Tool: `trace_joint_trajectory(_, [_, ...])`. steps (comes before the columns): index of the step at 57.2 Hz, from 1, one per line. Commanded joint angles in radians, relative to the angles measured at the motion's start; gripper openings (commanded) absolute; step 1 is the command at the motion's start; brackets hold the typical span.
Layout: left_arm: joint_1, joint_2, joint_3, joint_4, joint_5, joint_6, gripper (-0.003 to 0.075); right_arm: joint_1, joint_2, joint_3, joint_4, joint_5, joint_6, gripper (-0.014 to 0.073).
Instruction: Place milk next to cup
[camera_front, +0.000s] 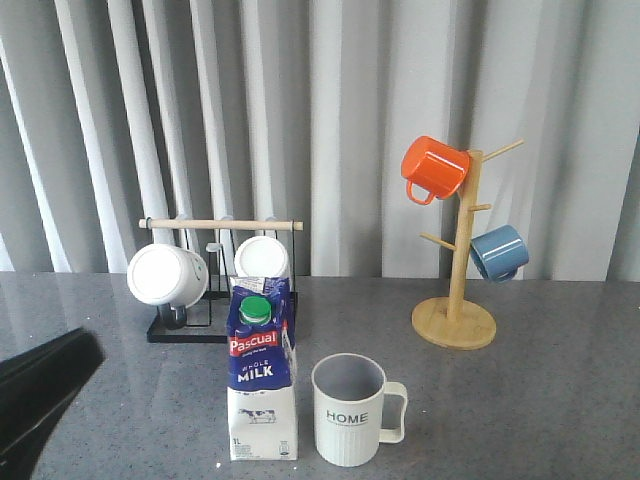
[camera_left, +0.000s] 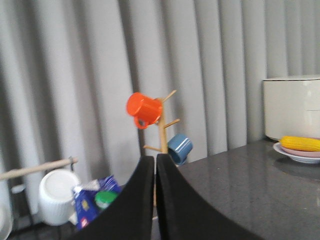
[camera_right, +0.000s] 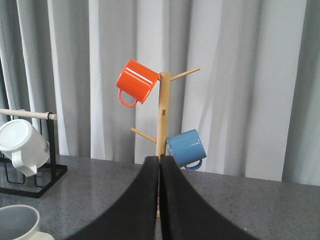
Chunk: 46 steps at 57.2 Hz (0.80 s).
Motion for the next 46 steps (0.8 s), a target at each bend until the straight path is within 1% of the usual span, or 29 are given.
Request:
trace_joint_trajectory(1, [0.087,-0.079,0.079,0.017,-0.092,-0.120,-0.0008,-0.008,-0.004,-0.024,-0.004,-0.072,0.000,-0.0009])
trace_joint_trajectory(6, [0.181,-0.138,0.171,0.046,-0.082,-0.184,-0.0008,-0.008,-0.004,-0.024,-0.004,-0.071,0.000,-0.0009])
trace_joint_trajectory(11, [0.250,-0.203,0.243,0.160,-0.050,-0.257,-0.0008,-0.008,-0.004,-0.024,-0.004,-0.071,0.000,-0.0009])
trace_joint_trajectory(14, [0.272,-0.244,0.277,0.238,-0.028,-0.293,-0.0008,-0.008,-0.004,-0.024,-0.004,-0.071,0.000,-0.0009])
trace_joint_trajectory(16, [0.287,-0.271,0.300,0.265,-0.016,-0.310,-0.0008,-0.008,-0.004,-0.024,-0.004,-0.072,0.000,-0.0009])
trace_joint_trajectory(33, [0.478,-0.570,0.523,0.225,0.022,-0.336,-0.0008,-0.008,-0.004,-0.024,-0.004,-0.071,0.000,-0.0009])
trace_joint_trajectory(38, [0.514,-0.656,0.521,0.228,0.156,-0.336,-0.0008,-0.008,-0.004,-0.024,-0.004,-0.072,0.000,-0.0009])
trace_joint_trajectory(46, [0.547,-0.753,0.524,0.229,0.306,-0.331,-0.0008,-0.008,-0.004,-0.024,-0.004,-0.072,0.000,-0.0009])
